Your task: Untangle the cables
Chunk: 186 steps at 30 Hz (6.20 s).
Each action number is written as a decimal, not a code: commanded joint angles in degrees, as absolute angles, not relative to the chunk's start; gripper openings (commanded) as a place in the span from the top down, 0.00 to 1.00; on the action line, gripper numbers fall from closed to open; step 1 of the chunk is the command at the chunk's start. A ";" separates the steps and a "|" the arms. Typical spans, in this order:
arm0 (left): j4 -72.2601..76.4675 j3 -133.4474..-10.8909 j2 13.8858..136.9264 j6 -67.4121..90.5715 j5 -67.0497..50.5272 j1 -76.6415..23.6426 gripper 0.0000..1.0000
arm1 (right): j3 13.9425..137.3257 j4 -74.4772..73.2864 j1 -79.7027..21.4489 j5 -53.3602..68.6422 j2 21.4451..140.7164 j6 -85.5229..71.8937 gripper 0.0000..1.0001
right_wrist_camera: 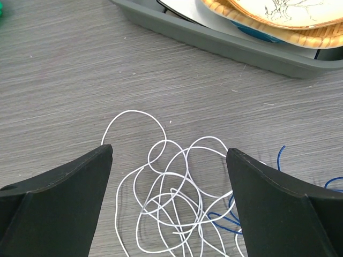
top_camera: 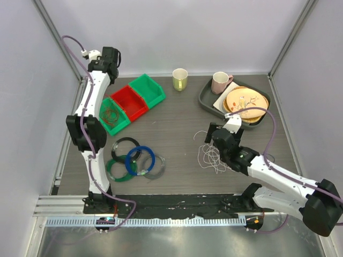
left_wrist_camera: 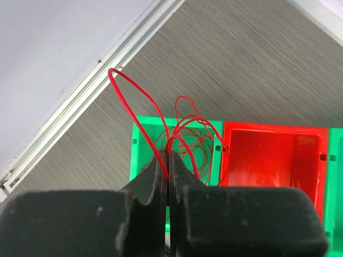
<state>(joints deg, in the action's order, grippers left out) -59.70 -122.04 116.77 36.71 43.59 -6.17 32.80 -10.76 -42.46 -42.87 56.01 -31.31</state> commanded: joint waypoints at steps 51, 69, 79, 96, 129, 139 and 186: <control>-41.93 -94.75 112.68 31.38 29.71 -3.25 0.81 | 33.49 -5.27 -42.28 -39.55 60.12 -28.30 0.08; -33.67 -82.45 92.47 26.90 9.07 -3.25 0.09 | 33.31 -4.57 -42.36 -39.90 60.64 -27.25 0.08; -30.76 -73.13 73.75 31.90 -8.60 -6.31 0.00 | 35.41 -7.98 -42.45 -39.90 63.54 -32.15 0.08; -24.69 -43.07 52.12 41.66 2.37 -31.90 0.00 | 45.00 -22.94 -40.00 -38.17 80.85 -42.98 0.13; 7.00 -49.22 80.40 27.51 3.49 -61.52 0.00 | 15.74 30.94 -37.97 2.38 38.77 -41.92 0.99; 27.24 -45.00 86.12 37.17 7.10 -61.70 0.01 | 15.12 25.23 -37.97 -4.66 33.05 -46.40 0.99; 39.46 -41.84 79.28 35.33 5.10 -62.40 0.28 | 19.86 18.37 -37.88 -3.34 42.54 -49.31 0.99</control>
